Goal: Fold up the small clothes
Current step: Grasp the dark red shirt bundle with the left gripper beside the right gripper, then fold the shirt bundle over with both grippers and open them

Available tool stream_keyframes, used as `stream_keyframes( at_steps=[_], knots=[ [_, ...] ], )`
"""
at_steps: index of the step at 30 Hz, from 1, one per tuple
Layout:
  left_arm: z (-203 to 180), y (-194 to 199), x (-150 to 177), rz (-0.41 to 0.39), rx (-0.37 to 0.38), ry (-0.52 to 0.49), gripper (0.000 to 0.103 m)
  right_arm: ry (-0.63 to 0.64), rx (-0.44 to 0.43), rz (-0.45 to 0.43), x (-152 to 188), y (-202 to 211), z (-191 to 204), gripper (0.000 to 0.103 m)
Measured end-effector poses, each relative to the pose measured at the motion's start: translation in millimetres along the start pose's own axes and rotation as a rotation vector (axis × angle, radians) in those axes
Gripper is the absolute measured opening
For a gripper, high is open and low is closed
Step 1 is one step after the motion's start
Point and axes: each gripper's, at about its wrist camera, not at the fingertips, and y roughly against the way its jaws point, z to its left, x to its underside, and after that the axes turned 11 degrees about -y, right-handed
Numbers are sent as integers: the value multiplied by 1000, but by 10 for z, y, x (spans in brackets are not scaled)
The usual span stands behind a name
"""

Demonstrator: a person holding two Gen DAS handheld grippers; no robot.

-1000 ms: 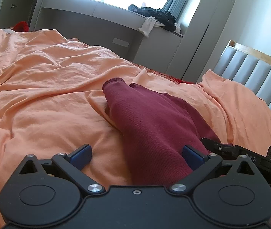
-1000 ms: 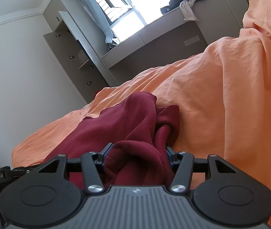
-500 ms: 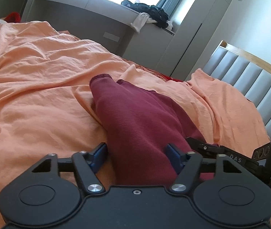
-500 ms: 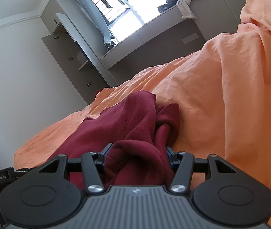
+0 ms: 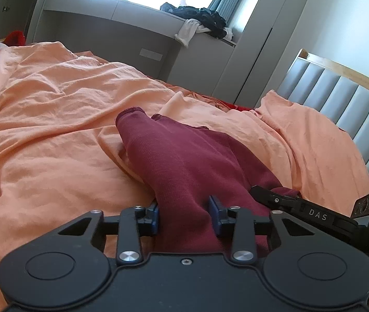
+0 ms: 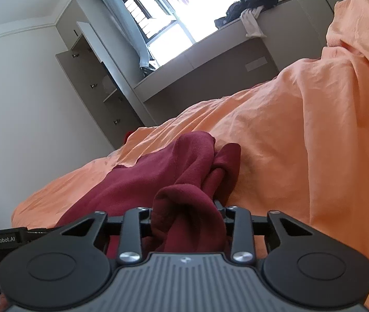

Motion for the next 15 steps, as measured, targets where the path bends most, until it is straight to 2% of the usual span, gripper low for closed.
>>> stream_keyframes(
  at_steps=[7,15],
  knots=[
    [7,58,-83,-25,11,8,26,58,-11,-47,-55,72,172,28],
    [13,215,-242,-93,17,-10,23,124,-57,-92,-21,125,515,27]
  ],
)
